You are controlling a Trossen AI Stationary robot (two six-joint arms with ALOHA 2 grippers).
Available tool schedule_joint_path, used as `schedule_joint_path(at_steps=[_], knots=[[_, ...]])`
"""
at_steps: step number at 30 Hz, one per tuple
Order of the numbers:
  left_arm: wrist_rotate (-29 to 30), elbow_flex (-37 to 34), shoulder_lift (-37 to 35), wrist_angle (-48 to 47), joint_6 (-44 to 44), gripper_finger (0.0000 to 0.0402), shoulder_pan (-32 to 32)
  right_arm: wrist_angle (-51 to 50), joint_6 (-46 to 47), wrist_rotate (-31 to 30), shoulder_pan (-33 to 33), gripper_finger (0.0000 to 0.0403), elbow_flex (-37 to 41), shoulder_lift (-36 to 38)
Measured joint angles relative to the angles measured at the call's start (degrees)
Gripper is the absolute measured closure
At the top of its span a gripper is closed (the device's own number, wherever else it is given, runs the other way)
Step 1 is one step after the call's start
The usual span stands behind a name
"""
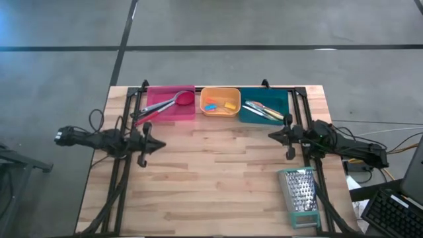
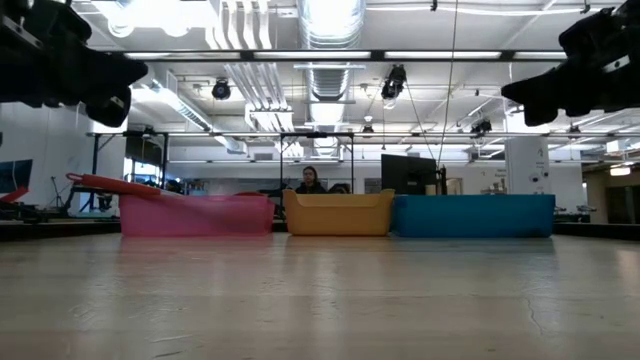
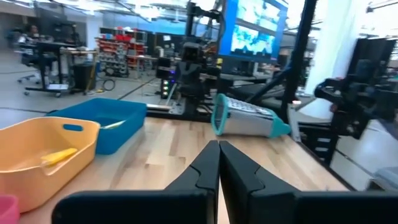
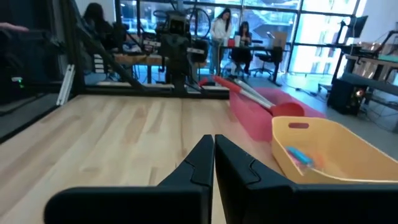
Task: Pick & Place Kitchen Items
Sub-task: Return to Home Position
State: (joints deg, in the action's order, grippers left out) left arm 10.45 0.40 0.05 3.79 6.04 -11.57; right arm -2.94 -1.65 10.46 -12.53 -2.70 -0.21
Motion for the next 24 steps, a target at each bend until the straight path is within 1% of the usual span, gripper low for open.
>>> schedule_joint_path(at_steps=[12,24], knots=[[-0.1,0.0,0.0,-0.3,0.0,0.0386,7.6,0.8,0.0,-0.1,-1.5,0.0394,0.5,0.2],[-0.1,0.0,0.1,-0.3,0.0,0.0390,7.9,0.7,0.1,0.0,2.7,0.0394,0.5,0.0]])
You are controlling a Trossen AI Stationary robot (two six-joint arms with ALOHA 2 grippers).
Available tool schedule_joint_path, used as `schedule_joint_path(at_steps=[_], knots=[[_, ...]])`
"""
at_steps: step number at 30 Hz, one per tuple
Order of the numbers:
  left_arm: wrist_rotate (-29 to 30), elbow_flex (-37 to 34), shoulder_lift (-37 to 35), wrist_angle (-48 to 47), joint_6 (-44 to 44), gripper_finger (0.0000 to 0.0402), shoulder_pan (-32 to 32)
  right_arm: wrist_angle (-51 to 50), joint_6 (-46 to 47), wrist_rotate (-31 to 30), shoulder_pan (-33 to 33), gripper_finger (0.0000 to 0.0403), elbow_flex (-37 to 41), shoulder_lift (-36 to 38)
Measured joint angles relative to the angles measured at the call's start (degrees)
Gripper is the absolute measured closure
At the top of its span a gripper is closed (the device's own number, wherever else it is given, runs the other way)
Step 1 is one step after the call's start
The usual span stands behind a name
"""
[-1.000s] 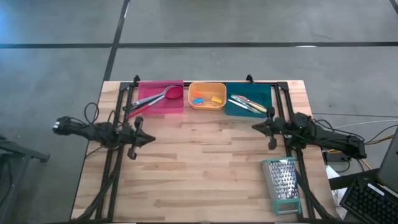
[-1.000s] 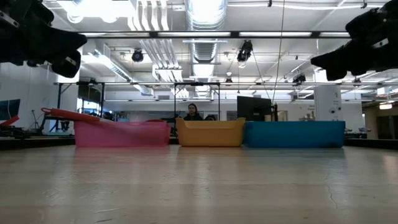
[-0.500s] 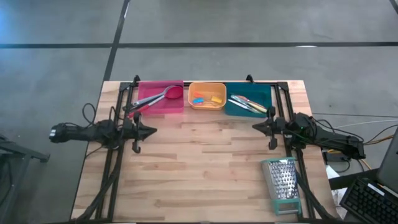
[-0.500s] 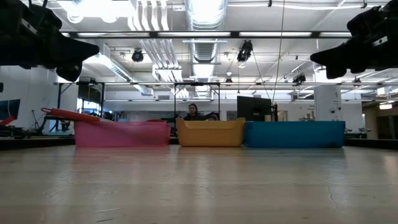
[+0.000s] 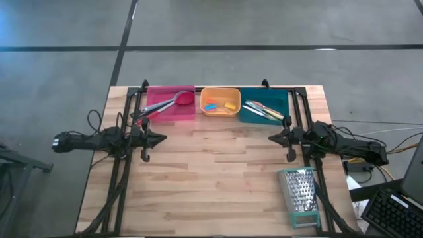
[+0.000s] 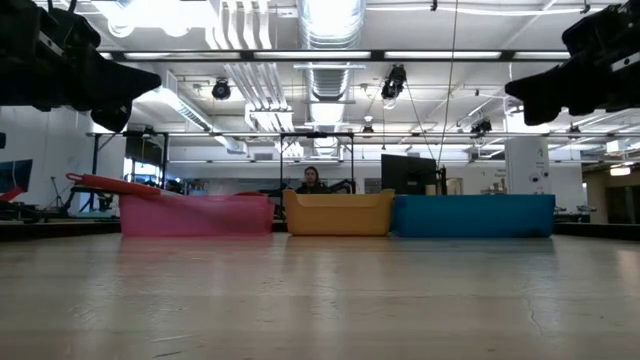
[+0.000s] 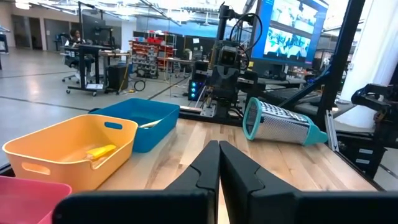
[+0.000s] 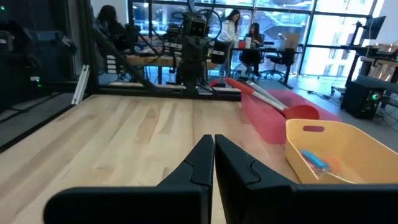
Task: Pick & Place Kitchen Items
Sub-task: Return to Home Position
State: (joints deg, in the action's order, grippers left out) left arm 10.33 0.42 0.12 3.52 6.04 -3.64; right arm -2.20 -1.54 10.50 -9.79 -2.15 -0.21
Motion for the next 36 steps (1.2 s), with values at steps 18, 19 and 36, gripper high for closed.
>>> schedule_joint_path(at_steps=[18,19,36], knots=[[0.0,0.1,0.0,-0.1,0.0,0.0389,0.0,0.0,0.0,0.0,0.0,0.0394,0.0,-0.7],[0.0,0.1,0.0,-0.1,0.0,0.0388,0.0,0.0,0.0,0.0,0.0,0.0394,0.0,-0.7],[0.0,0.2,0.0,-0.1,0.0,0.0390,0.0,0.0,-0.1,-0.1,0.0,0.0394,0.0,-0.7]])
